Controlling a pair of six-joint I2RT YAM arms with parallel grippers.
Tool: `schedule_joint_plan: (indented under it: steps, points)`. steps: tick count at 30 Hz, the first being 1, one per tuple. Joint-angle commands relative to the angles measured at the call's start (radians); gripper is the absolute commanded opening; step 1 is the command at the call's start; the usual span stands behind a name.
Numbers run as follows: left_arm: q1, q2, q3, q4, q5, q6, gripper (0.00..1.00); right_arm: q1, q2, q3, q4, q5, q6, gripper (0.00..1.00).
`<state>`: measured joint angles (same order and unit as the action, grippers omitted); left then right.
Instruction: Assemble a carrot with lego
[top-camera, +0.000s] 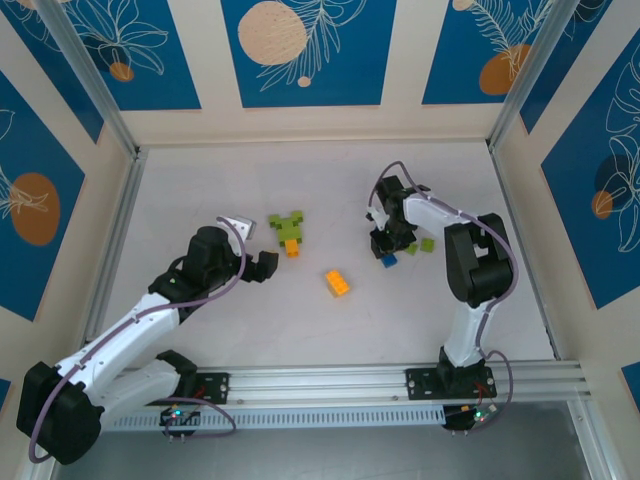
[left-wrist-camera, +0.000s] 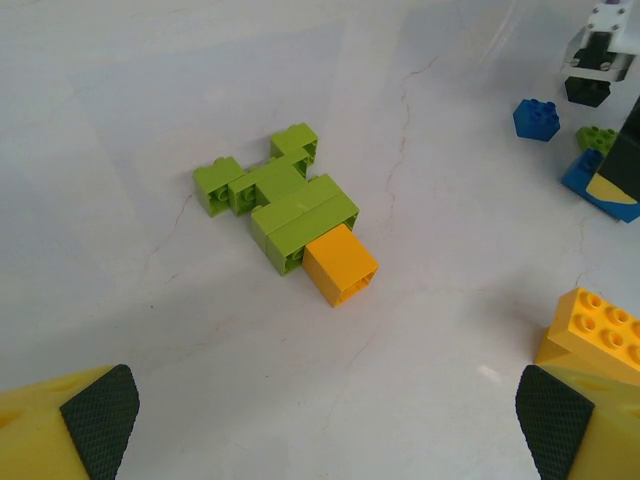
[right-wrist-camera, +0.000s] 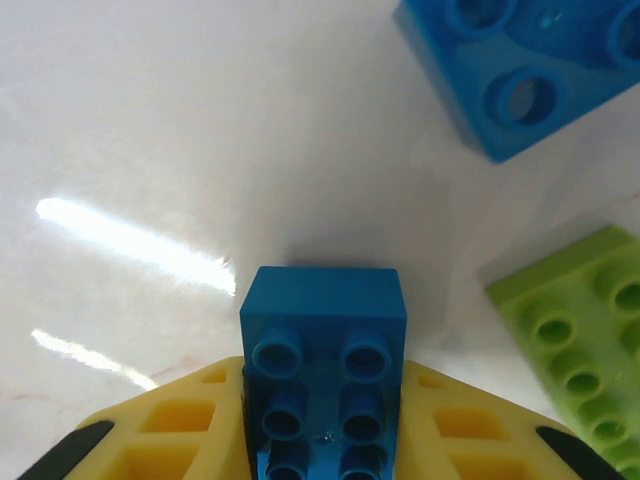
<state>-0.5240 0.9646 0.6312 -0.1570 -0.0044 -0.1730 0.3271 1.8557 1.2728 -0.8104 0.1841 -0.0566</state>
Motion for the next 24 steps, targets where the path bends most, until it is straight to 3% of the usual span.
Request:
schedule_joint_plan:
  steps: [1,10,14,24]
  points:
    - [-0.002,-0.001,0.027,-0.005,0.010,0.014,0.99,0.075,-0.127,-0.030,-0.068,-0.058,0.090,0.31]
    - [-0.004,0.001,0.025,-0.002,0.014,0.013,0.99,0.281,-0.286,-0.042,-0.167,-0.101,0.278,0.31]
    - [-0.003,0.003,0.025,-0.002,0.014,0.012,0.99,0.344,-0.267,-0.004,-0.193,-0.089,0.319,0.31]
    - [-0.004,0.000,0.024,-0.005,0.014,0.015,0.99,0.394,-0.146,0.112,-0.205,-0.094,0.317,0.31]
